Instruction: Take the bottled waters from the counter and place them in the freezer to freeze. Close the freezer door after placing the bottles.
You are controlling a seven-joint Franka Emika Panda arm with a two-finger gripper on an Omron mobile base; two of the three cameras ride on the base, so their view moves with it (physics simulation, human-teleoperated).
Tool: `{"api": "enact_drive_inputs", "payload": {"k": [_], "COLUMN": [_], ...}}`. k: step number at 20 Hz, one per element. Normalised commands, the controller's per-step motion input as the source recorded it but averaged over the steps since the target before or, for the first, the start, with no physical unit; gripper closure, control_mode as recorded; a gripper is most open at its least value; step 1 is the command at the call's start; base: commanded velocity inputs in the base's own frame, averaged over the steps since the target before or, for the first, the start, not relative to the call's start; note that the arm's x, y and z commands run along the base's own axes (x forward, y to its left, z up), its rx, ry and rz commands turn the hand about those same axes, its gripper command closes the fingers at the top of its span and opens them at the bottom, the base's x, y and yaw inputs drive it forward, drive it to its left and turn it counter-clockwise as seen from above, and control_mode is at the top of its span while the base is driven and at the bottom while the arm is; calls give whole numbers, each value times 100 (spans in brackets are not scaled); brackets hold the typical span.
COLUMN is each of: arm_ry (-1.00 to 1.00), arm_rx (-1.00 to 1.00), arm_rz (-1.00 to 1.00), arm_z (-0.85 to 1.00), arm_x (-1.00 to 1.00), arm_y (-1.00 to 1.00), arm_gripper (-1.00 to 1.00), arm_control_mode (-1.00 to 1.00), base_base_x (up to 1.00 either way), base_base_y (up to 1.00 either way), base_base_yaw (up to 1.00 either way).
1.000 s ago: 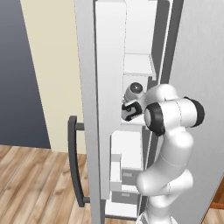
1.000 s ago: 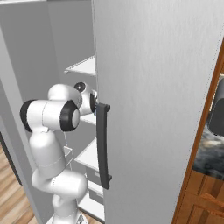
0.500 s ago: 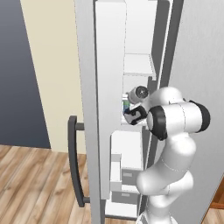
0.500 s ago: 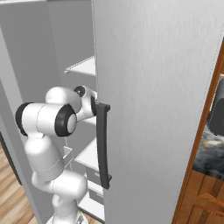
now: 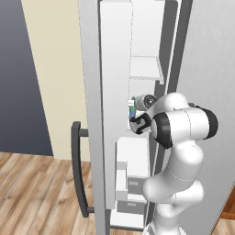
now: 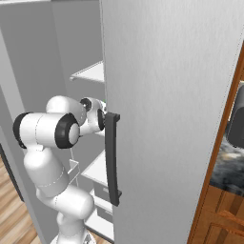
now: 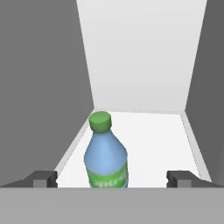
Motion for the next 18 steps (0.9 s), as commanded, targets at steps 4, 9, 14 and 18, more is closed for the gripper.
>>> {"api": "enact_drive_inputs", "payload": {"k": [4,9,14,18], "arm_ry": [0,0,0,-1], "arm_rx": [0,1,5,5], "arm_rz": [0,0,0,1], "arm_z": [0,1,1,0], "arm_x": [0,-6,-16,-20], "arm_y": [29,2,0,0], "arm_gripper": [-100,-100,-100,-100], "arm_control_mode": [-100,-100,-100,-100], "base_base_x": [0,0,0,0], "base_base_y": [0,0,0,0], "base_base_yaw": [0,0,0,0]}}
